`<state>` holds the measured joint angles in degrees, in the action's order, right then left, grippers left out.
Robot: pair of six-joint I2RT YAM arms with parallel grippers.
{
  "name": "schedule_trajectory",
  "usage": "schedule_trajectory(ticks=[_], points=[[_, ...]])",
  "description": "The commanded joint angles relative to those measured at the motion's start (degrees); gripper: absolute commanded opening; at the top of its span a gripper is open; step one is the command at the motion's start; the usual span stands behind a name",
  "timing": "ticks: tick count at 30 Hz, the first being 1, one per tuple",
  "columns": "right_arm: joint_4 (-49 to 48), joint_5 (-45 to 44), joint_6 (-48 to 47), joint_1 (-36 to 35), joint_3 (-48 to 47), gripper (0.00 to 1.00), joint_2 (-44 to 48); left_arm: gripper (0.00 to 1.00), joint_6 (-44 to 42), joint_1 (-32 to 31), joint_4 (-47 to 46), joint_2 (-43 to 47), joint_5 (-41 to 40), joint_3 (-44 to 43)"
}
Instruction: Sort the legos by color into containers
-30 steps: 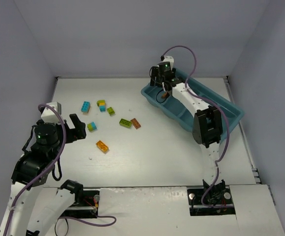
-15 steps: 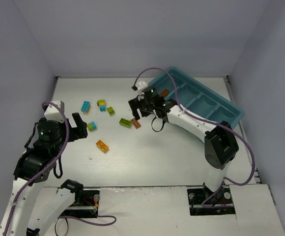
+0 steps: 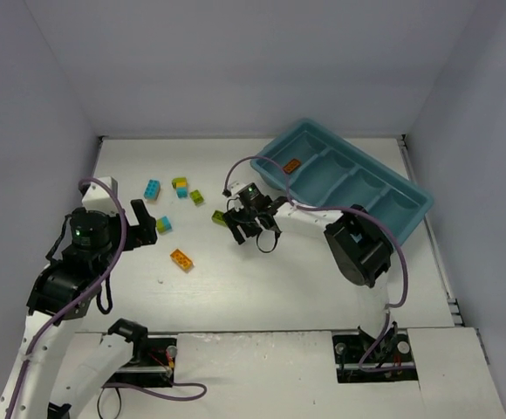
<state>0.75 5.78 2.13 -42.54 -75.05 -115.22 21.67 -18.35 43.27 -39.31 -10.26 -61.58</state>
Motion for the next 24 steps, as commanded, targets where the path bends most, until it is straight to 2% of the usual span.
schedule_trajectory(ticks=[1,5,7,8,10,11,14,17,21,24], points=[[-3.6,-0.6,-0.1,-0.1,-3.9,0.7,-2.0,0.89,-0.8,0.3,-1.4,-0.3,0.4,-2.0],[-5.0,-2.4,0.3,0.0,-5.4,0.67,-5.2,0.89,-0.9,0.3,-0.6,-0.1,0.0,-2.5],[-5.2,-2.9,0.6,0.0,-6.2,0.6,-6.8,0.89,-1.0,0.3,-0.1,0.2,-0.5,-2.6],[-5.2,-3.1,0.6,0.0,-6.3,0.46,-7.0,0.89,-1.0,0.2,0.1,0.5,-0.6,-2.4],[-5.3,-5.0,0.9,0.2,-6.3,0.32,-7.1,0.89,-1.1,0.3,0.2,0.6,-0.9,-2.2],[-5.4,-5.3,1.0,0.4,-5.9,0.18,-7.0,0.89,-1.1,0.2,0.2,0.9,-1.0,-2.1],[-5.5,-5.3,0.8,1.6,-5.5,0.0,-5.3,0.89,-1.1,0.2,0.2,1.0,-1.0,-1.7],[-5.5,-5.6,-0.1,3.1,-6.2,0.0,-1.9,0.89,-1.0,0.2,-0.3,0.7,-0.9,-1.3],[-5.6,-10.9,0.9,6.1,-9.6,0.0,5.1,0.89,-0.8,0.3,-1.0,-0.1,-0.1,-0.7],[-5.5,-17.0,5.1,10.4,-13.4,0.0,6.9,0.89,-0.5,0.2,-1.0,-0.8,0.2,-0.5]])
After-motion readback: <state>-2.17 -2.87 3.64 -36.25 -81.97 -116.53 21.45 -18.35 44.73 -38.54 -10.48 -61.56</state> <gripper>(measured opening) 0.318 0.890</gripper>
